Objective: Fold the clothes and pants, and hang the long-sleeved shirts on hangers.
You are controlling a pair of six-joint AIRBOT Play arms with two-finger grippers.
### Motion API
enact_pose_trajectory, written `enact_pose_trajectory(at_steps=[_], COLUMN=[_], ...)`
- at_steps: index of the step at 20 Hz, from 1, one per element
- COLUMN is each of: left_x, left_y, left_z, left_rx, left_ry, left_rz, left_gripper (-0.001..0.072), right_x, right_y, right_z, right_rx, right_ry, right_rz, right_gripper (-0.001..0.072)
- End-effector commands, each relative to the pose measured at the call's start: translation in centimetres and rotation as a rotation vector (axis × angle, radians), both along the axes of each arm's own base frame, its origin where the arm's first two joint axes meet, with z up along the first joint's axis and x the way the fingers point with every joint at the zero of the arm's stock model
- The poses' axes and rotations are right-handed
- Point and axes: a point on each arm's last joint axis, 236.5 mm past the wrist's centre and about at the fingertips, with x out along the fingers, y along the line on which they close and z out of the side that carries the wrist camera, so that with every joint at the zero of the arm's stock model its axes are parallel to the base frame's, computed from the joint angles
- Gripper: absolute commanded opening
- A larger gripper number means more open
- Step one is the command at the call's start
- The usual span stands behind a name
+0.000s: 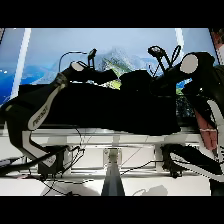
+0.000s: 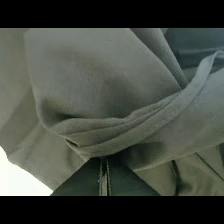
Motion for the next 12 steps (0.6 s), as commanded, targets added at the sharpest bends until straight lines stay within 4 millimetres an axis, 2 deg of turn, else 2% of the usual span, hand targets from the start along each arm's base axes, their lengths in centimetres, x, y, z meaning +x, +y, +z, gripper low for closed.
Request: enact_pose_trajectory(at_steps=[1, 2, 4, 7, 8, 10, 11, 12], left_x=[0.5, 1.0, 1.5, 1.4, 1.4, 2.1, 2.7, 3.5], left_y=[-4.1, -5.0, -6.1, -5.7, -5.2, -4.8, -4.6, -4.4], left_z=[-0.6, -0.6, -1.1, -3.3, -3.7, -3.6, -3.2, -2.6], left_rx=[-0.040, -0.046, -0.052, 0.006, 0.034, 0.038, 0.036, 0.032], left_ry=[-0.014, -0.022, -0.023, 0.024, 0.012, -0.005, -0.018, -0.040], left_rz=[-0.047, -0.056, -0.063, -0.065, -0.077, -0.060, -0.048, -0.036], left_gripper=[0.0705, 0.0695, 0.0599, 0.0560, 0.0463, 0.0217, 0.0122, 0.0072], right_x=[0.2, 0.2, 0.2, 0.1, 0.1, 0.2, 0.2, 0.3], right_y=[0.3, 0.4, 0.5, 0.5, 0.5, 0.5, 0.5, 0.6], right_z=[0.2, 0.2, 0.2, 0.2, 0.2, 0.2, 0.2, 0.3], right_rx=[0.015, 0.019, 0.025, 0.026, 0.026, 0.025, 0.026, 0.028], right_ry=[-0.018, -0.017, -0.015, -0.015, -0.015, -0.016, -0.018, -0.023], right_rz=[-0.007, -0.007, -0.006, -0.006, -0.006, -0.006, -0.007, -0.008], right_gripper=[0.0018, 0.0019, 0.0018, 0.0019, 0.0019, 0.0019, 0.0019, 0.0019])
